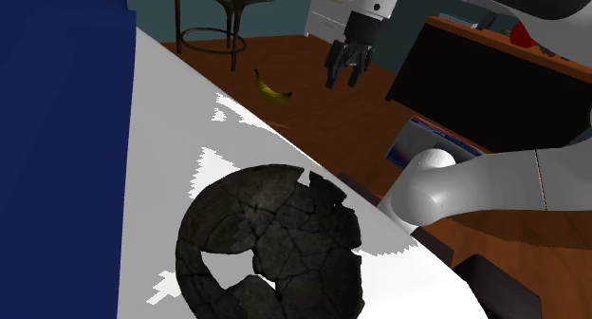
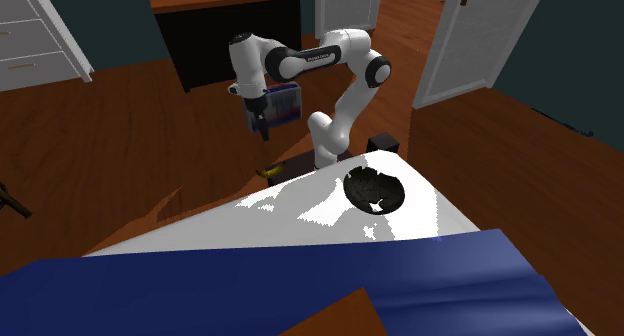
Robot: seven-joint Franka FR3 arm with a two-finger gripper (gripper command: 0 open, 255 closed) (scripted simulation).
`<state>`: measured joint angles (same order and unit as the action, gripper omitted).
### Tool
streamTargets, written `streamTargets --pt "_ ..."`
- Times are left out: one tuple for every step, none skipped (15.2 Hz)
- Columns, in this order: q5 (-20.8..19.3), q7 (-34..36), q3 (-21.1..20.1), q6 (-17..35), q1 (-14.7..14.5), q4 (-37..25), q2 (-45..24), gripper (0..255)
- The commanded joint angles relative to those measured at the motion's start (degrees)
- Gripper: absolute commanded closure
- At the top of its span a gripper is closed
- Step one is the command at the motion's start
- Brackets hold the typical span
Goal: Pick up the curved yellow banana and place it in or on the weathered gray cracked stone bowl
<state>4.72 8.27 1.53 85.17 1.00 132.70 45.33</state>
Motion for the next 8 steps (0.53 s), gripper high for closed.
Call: streamTargets --pt "0.00 0.00 0.00 0.00 0.00 0.00 0.00 0" --pt "0.50 0.88 -1.32 0.42 -0.55 -0.78 -0.74 0" --pt "0.96 1.76 -2.64 0.84 -1.08 -1.60 -1.52 0" --pt "1.37 2.64 -3.95 1.25 -1.58 -2.48 -2.35 0" --pt "1.73 3.52 -5.26 1.66 -2.07 -3.41 -3.23 0" --pt "2.03 4.40 -6.55 2.05 -2.52 -4.38 -4.15 0" --pt "2.28 5.29 -7.85 2.43 -2.96 -5.40 -5.11 0" --pt "2.48 6.18 -9.14 2.79 -3.36 -6.47 -6.12 0"
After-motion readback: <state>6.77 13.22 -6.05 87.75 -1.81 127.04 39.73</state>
